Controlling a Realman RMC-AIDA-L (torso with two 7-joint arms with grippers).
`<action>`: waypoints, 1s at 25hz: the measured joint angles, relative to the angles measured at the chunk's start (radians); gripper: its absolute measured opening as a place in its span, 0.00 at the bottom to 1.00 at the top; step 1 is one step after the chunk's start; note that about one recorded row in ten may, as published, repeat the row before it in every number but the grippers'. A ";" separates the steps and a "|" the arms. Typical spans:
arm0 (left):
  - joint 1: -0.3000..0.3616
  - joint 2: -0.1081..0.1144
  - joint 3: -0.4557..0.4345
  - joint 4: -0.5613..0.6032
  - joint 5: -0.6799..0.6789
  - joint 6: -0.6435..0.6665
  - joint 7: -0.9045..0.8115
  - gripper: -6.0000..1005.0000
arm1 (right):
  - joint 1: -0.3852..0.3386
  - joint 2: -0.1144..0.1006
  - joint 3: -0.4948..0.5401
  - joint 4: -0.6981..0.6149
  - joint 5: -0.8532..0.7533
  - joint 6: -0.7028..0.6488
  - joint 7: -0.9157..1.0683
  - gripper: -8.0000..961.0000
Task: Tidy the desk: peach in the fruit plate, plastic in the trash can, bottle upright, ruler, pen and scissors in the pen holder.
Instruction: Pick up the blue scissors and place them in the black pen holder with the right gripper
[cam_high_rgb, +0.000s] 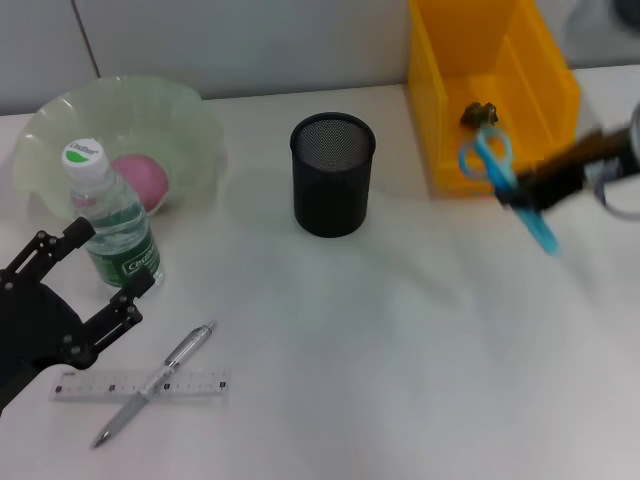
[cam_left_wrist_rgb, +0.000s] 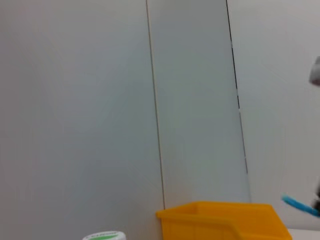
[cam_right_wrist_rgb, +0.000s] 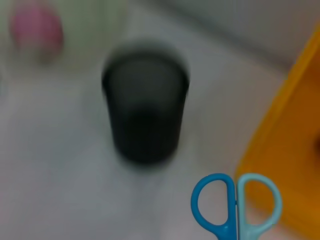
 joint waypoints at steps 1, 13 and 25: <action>0.000 0.000 0.000 0.000 0.000 0.000 0.000 0.78 | 0.000 0.000 0.000 0.000 0.000 0.000 0.000 0.24; -0.007 -0.001 0.002 -0.001 0.000 0.002 0.001 0.78 | -0.020 -0.003 0.044 0.187 0.477 0.381 -0.437 0.24; -0.010 -0.003 0.010 -0.002 0.000 0.004 0.002 0.78 | 0.014 -0.005 0.056 0.622 1.060 0.557 -1.170 0.24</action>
